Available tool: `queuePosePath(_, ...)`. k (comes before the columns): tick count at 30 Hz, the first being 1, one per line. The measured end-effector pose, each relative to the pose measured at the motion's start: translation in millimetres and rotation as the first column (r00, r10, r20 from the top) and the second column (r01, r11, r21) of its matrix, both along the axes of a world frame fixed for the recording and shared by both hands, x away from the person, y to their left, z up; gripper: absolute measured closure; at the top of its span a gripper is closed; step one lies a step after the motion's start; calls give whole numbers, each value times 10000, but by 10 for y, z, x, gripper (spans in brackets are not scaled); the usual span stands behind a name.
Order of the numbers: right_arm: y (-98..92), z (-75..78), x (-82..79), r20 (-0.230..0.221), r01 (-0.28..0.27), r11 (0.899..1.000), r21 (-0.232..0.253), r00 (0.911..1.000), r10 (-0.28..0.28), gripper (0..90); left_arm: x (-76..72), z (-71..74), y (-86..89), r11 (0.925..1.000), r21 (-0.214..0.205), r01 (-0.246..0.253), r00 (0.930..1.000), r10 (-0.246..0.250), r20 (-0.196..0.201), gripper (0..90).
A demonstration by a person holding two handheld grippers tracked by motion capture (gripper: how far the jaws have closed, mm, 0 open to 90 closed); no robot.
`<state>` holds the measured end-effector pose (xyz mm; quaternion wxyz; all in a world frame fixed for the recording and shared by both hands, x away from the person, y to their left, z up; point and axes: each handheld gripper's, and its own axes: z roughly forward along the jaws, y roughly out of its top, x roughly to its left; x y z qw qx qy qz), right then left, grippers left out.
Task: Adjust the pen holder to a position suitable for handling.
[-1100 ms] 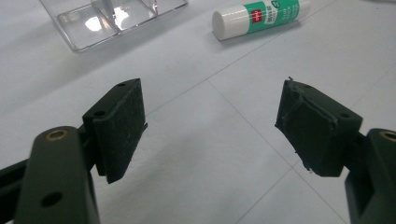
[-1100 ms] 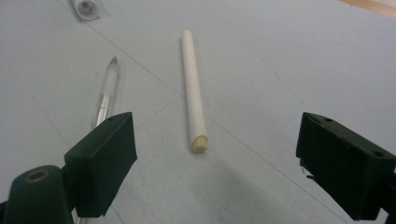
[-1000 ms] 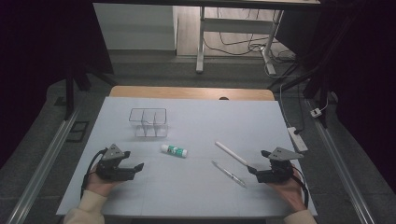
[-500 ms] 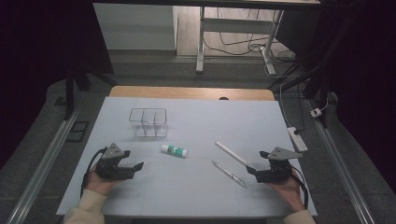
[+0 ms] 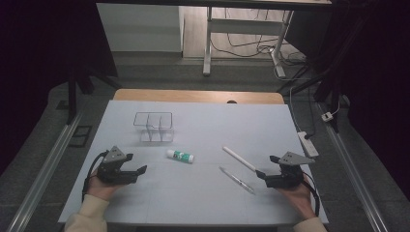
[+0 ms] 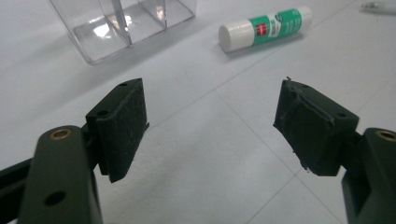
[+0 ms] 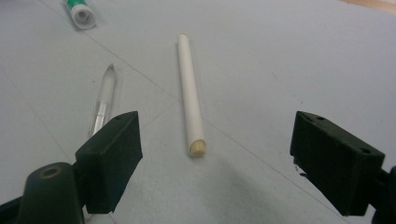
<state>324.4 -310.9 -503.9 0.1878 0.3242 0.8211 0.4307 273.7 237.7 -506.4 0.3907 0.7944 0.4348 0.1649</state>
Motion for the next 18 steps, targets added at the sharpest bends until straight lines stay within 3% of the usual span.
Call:
queuePosePath(16, -1, -11, 5, 43, 37, 9999, 113, 10000, -38, 165, 200, 169, 138, 9991, -99, -403, 9991, 402, -111, 271)
queuePosePath(18, 0, -7, 0, 64, 76, 9999, 78, 9999, -77, 169, 244, 201, 201, 9971, -333, -690, 9974, 682, -251, 276)
